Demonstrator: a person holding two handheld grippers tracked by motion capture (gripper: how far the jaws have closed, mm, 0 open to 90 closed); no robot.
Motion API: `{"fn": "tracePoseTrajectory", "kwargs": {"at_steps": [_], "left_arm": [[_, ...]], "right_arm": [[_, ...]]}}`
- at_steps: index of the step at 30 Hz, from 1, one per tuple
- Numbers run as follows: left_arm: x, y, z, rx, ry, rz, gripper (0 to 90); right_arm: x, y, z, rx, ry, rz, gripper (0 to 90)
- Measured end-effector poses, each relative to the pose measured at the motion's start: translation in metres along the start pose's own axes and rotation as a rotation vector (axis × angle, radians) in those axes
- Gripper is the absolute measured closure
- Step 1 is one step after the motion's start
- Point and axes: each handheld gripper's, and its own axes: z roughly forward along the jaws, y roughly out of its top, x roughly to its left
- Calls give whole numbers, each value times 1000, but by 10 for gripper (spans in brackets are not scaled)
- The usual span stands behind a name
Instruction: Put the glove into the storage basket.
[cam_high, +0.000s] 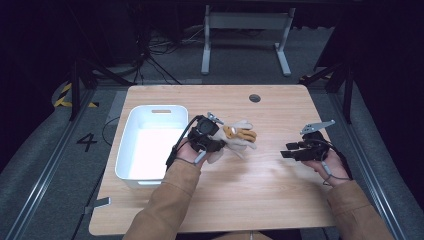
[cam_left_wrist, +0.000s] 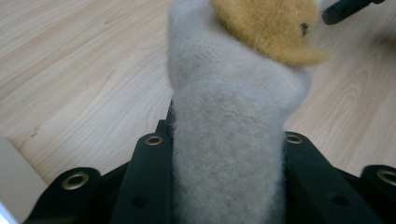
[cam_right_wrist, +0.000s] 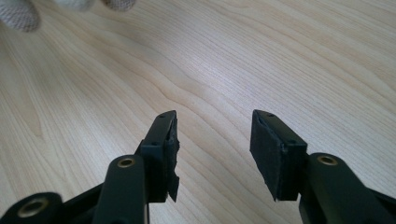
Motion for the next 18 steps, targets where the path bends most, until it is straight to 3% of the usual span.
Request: {"fn": "tracePoseTrajectory", "kwargs": {"at_steps": [10, 18], "left_arm": [[8, 12, -9, -5, 65, -43, 701], [19, 14, -19, 0, 118, -116, 701]], "right_arm": [[-1, -3, 2, 11, -13, 16, 524], [10, 4, 24, 38, -86, -5, 554]]}}
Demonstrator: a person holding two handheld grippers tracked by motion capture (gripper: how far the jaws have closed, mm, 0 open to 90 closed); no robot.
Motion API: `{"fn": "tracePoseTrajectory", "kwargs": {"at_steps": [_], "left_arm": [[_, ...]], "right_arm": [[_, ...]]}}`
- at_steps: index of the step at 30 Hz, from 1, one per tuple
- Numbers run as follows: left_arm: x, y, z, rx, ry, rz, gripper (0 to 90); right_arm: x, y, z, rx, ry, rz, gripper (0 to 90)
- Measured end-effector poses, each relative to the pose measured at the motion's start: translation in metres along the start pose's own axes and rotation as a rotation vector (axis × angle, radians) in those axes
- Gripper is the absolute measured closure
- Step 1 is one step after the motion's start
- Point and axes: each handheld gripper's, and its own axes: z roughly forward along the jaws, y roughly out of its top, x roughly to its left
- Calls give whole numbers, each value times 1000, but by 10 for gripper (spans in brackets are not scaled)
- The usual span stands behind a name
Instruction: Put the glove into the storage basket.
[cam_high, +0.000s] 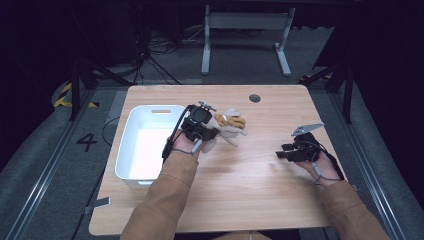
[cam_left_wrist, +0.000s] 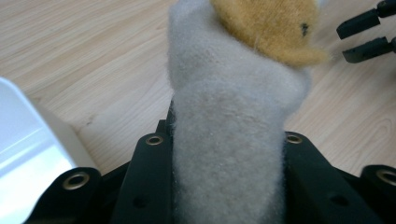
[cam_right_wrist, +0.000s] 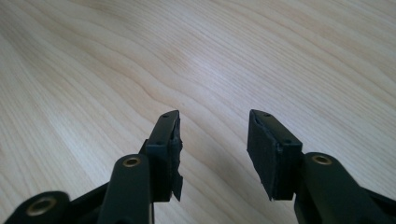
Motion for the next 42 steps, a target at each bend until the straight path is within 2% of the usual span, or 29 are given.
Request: {"fn": "tracePoseTrajectory", "kwargs": {"at_steps": [5, 7, 9, 11, 15, 18, 24, 29, 31, 34, 37, 42], "left_arm": [[10, -2, -9, -11, 30, -47, 701], [14, -3, -14, -15, 42, -56, 701], [17, -6, -17, -14, 51, -58, 701], [20, -7, -21, -10, 65, -69, 702], [29, -10, -30, -14, 86, -103, 702], [34, -11, -36, -12, 103, -125, 702], [44, -6, -53, 4, 151, -174, 702], [52, -4, -60, 55, 174, -220, 702], [55, -4, -63, 51, 179, -244, 702], [60, -5, -66, 58, 191, -251, 703], [65, -8, -68, 58, 201, -272, 703], [74, -12, -70, 46, 213, -309, 702]], "right_arm": [[12, 5, 13, -10, -13, -38, 575], [23, 5, 17, -30, -28, -75, 578], [35, 6, 22, -23, -21, -131, 579], [43, 6, 27, -11, 3, -160, 579], [55, 7, 37, 17, 30, -184, 578], [61, 4, 41, 33, 33, -208, 578], [58, 0, 37, 34, 33, -176, 579], [53, -3, 29, 13, 31, -152, 580], [51, -3, 26, 5, 36, -141, 579], [50, -5, 26, 6, 32, -134, 578], [51, -6, 25, 11, 20, -142, 578], [50, -9, 22, 6, 3, -129, 577]]}}
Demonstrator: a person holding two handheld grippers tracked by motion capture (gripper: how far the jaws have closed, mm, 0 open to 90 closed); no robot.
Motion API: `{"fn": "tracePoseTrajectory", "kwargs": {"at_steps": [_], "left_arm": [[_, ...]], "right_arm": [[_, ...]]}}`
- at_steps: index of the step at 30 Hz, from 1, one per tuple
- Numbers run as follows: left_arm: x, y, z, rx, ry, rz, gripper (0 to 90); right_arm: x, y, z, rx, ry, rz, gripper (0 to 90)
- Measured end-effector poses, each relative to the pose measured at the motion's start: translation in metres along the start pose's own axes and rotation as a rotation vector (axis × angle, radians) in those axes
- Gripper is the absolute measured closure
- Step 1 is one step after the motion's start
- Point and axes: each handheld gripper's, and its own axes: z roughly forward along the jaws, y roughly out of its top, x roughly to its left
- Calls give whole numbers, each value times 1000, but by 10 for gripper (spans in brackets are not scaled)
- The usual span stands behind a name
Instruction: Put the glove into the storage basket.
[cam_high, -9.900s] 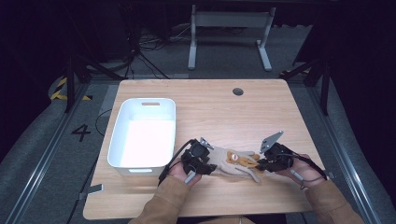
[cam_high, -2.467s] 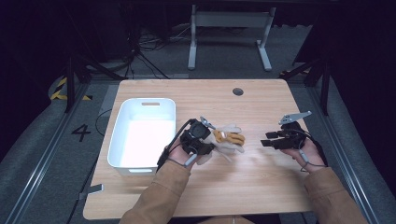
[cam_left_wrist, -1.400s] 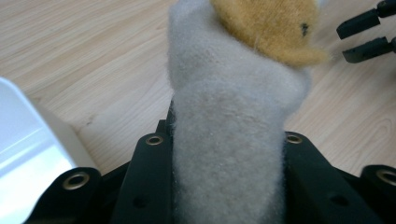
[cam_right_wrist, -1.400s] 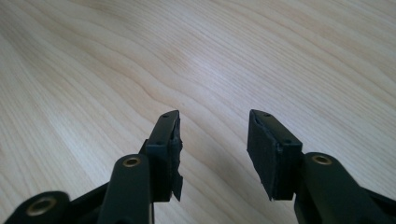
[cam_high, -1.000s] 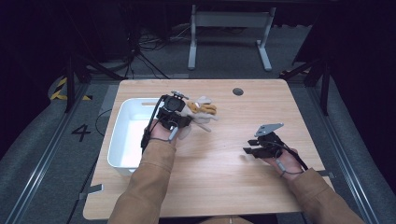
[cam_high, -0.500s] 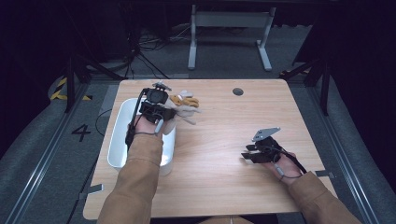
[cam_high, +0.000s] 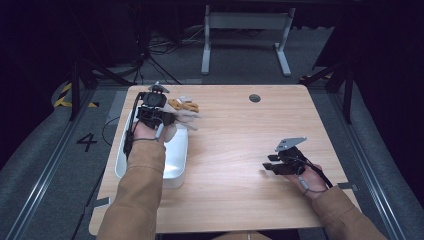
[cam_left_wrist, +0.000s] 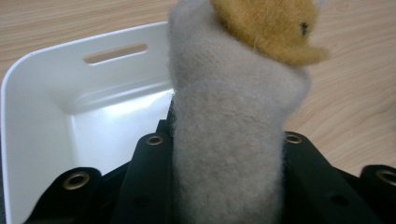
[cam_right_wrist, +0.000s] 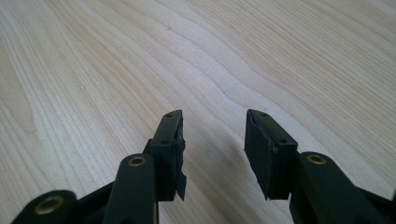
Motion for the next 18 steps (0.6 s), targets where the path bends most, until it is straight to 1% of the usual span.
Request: {"fn": "tracePoseTrajectory", "kwargs": {"at_steps": [5, 6, 7, 9, 10, 13, 16, 18], "left_arm": [[13, 1, 6, 29, 28, -53, 702], [16, 1, 7, 29, 32, -74, 702], [21, 0, 8, 28, 21, -104, 702], [26, 0, 8, 34, 26, -126, 702], [29, -1, 8, 32, 32, -137, 703], [34, -3, 7, 25, 49, -160, 702], [37, -5, 7, 25, 59, -171, 702], [37, -6, 7, 16, 58, -169, 702]], "right_arm": [[-1, -2, -5, 1, -12, 23, 567], [-1, -3, -7, -3, -13, 22, 567], [-2, -4, -8, -9, -15, 21, 567], [-3, -4, -10, -15, -17, 24, 568], [-4, -5, -10, -16, -14, 35, 567], [-5, -6, -11, -16, -13, 35, 568], [-5, -6, -10, -15, -15, 34, 568], [-4, -6, -9, -12, -13, 34, 568]]}}
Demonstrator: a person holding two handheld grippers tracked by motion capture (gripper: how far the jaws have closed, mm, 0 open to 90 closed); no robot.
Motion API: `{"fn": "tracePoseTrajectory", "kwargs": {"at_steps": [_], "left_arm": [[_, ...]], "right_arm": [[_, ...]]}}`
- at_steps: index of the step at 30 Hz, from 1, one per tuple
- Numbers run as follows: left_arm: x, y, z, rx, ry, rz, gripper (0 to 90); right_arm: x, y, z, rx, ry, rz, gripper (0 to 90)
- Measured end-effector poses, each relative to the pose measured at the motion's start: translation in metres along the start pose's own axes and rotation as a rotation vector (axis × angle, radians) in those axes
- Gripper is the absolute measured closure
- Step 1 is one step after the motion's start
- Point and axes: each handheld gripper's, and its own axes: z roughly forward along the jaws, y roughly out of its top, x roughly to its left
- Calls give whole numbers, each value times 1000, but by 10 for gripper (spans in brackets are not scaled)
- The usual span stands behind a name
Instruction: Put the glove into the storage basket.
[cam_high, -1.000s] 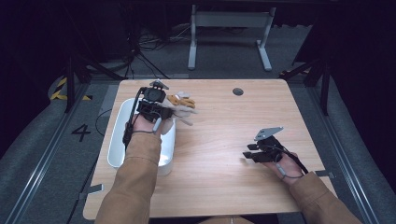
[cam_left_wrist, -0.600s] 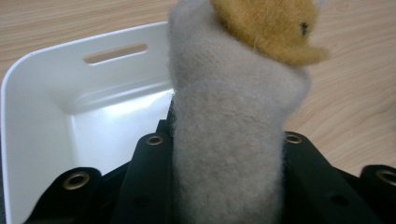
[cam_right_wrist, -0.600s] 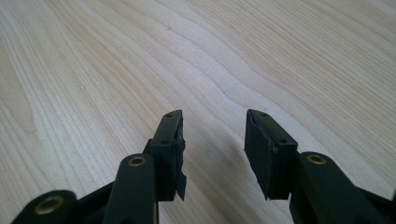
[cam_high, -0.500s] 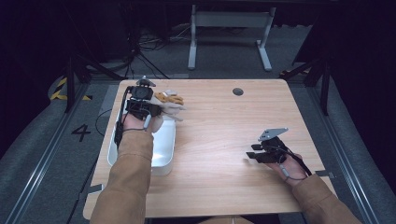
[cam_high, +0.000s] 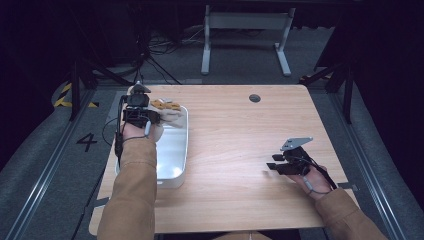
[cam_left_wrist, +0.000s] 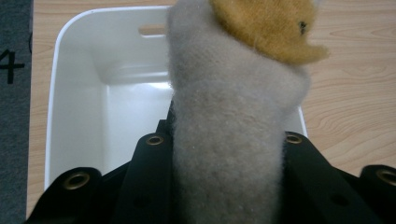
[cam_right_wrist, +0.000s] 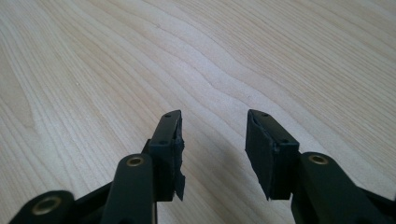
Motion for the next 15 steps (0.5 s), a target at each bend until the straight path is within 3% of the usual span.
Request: {"fn": "tracePoseTrajectory", "kwargs": {"at_steps": [4, 9, 15], "left_arm": [[1, -2, 2, 3, 33, 5, 702], [5, -9, 2, -7, 28, -36, 702], [9, -21, 7, 16, 39, -68, 702]], "right_arm": [[1, 0, 1, 8, 4, 1, 567], [0, 1, 1, 2, 1, -3, 567], [-4, 8, -1, -21, 13, 0, 567]]}}
